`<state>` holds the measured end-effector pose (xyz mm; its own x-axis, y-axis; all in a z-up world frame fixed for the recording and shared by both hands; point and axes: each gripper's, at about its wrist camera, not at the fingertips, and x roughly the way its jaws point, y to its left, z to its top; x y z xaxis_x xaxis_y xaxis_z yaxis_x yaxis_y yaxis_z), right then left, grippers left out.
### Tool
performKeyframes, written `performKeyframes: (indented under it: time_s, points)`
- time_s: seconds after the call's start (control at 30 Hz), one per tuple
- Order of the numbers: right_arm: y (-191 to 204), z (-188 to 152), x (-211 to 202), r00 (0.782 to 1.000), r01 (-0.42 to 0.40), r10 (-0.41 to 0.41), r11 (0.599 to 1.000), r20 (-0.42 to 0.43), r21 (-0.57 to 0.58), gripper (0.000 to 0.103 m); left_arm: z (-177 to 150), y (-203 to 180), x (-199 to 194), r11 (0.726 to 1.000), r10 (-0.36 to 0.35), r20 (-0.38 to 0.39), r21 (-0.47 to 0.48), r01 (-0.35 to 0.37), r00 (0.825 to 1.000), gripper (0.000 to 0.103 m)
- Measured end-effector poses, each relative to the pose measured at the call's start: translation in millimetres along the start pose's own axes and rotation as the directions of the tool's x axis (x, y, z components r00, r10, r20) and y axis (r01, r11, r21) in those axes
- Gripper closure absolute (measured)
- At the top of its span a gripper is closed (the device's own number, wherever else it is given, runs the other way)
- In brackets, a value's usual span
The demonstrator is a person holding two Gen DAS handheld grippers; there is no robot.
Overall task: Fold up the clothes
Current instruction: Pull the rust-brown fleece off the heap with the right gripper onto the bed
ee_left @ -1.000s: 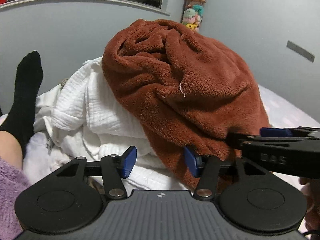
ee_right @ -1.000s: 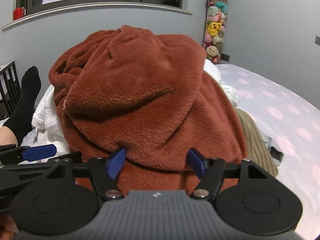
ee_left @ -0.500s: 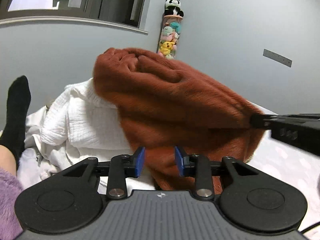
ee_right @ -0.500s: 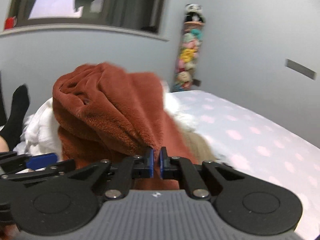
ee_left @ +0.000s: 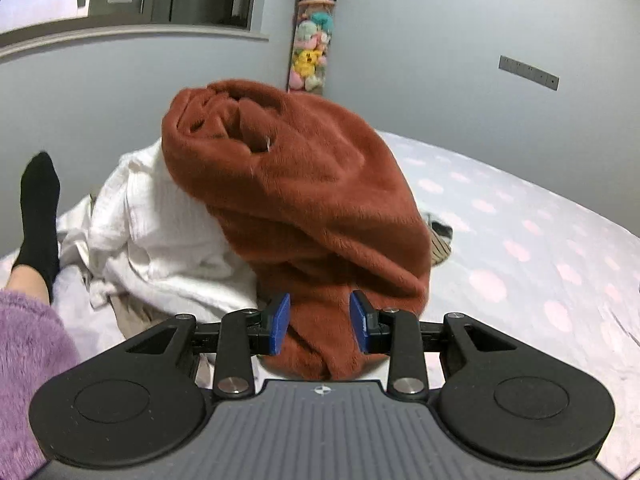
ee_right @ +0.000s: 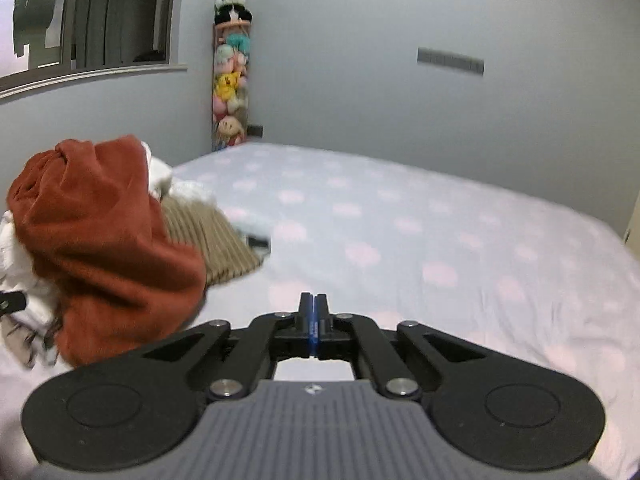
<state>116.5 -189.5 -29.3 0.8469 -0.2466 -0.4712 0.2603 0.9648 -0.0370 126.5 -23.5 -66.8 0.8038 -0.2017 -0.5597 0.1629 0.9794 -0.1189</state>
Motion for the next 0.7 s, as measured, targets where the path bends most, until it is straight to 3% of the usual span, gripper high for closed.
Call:
performKeyframes:
  time_s: [0.17, 0.3, 0.43, 0.7]
  points:
    - [13, -16, -10, 0.996, -0.085, 0.085, 0.996, -0.034, -0.005, 0.098, -5, -3, -4, 0.999, 0.033, -0.031, 0.037, -0.032, 0.999, 0.064]
    - [49, -16, 6, 0.985, -0.162, 0.16, 0.986, -0.062, -0.035, 0.094, -10, 1, -1, 0.997, 0.06, -0.051, 0.043, -0.058, 0.997, 0.062]
    - [90, -13, 25, 0.969, -0.242, 0.234, 0.965, -0.082, -0.099, 0.059, -16, 10, 14, 0.993, 0.106, -0.072, 0.061, -0.102, 0.992, 0.06]
    - [168, -15, 74, 0.939, -0.342, 0.322, 0.912, -0.121, -0.227, 0.038, -22, 38, 54, 0.987, 0.16, -0.125, 0.038, -0.156, 0.979, 0.058]
